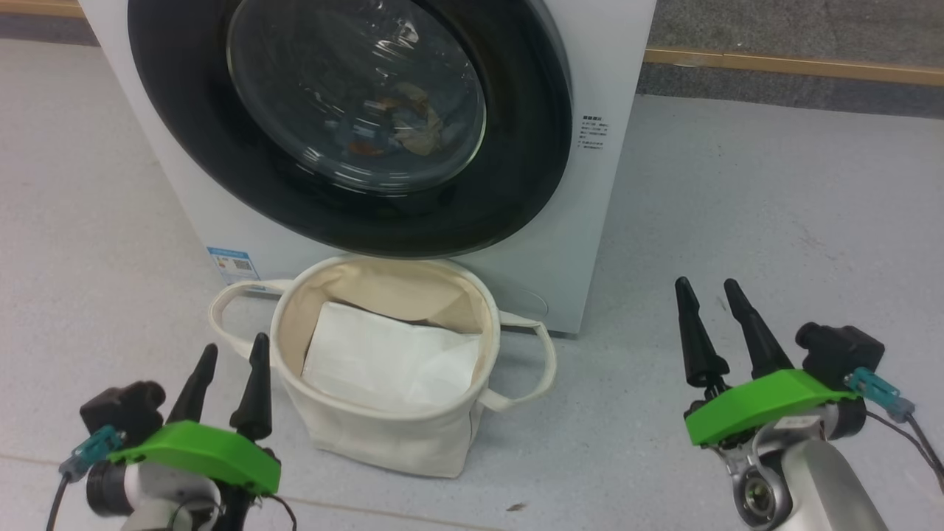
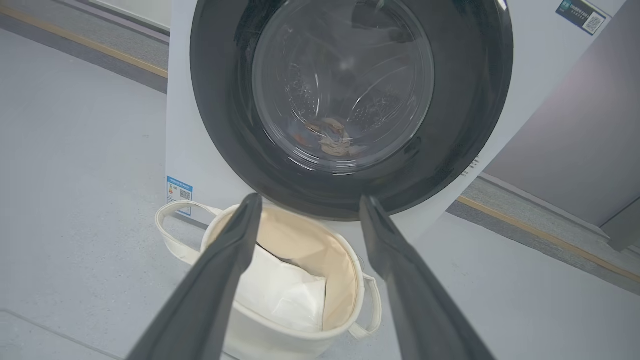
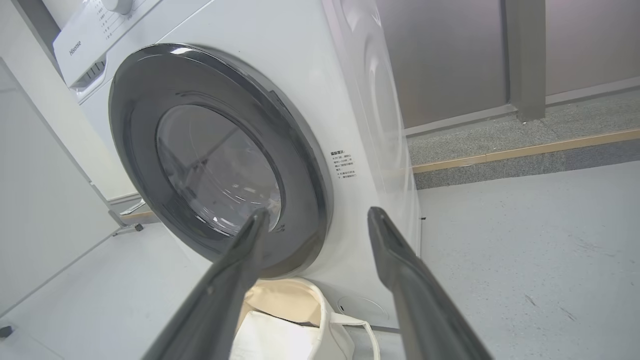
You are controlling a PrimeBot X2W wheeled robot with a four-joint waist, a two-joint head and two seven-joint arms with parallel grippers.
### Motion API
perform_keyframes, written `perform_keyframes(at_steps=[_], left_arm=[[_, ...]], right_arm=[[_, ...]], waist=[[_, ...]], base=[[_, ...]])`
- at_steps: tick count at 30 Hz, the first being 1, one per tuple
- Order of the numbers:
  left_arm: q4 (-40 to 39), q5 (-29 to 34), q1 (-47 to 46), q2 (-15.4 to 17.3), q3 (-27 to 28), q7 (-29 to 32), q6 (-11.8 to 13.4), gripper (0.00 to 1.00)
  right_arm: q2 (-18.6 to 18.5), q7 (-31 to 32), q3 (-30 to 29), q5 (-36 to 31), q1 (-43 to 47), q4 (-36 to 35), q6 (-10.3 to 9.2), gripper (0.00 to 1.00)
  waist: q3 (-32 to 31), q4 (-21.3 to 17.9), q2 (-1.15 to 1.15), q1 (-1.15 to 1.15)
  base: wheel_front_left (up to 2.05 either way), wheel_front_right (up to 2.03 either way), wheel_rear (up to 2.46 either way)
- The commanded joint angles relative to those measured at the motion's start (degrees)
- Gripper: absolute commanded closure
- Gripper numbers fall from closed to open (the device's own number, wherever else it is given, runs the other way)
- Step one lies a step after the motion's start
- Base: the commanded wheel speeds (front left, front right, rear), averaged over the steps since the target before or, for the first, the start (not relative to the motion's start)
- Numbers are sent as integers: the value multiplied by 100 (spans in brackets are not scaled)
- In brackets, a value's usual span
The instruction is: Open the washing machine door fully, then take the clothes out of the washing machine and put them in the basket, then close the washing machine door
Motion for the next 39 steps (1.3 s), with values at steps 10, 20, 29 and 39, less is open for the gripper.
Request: perform_keyframes(at_steps=[10, 20, 29, 39], left_arm=[[-90, 772, -591, 400, -98, -264, 250, 0], [-183, 1015, -672, 453, -213, -482, 272, 0], [-167, 1376, -761, 631, -315, -641, 365, 0], [-244, 1623, -888, 708, -411, -790, 428, 0]], right_arm=[[-42, -241, 167, -880, -487, -63, 1, 0], [-48, -408, 310, -1390, -580, -90, 1, 0], [-53, -543, 347, -1888, -676, 9, 1, 0], [-57, -673, 448, -2102, -820, -70, 1, 0]], waist=[[5, -2, 0, 0], [-40, 2, 0, 0], [-67, -7, 0, 0], [-33, -26, 0, 0]], base=[[0, 0, 0], [0, 0, 0], [0, 0, 0], [0, 0, 0]])
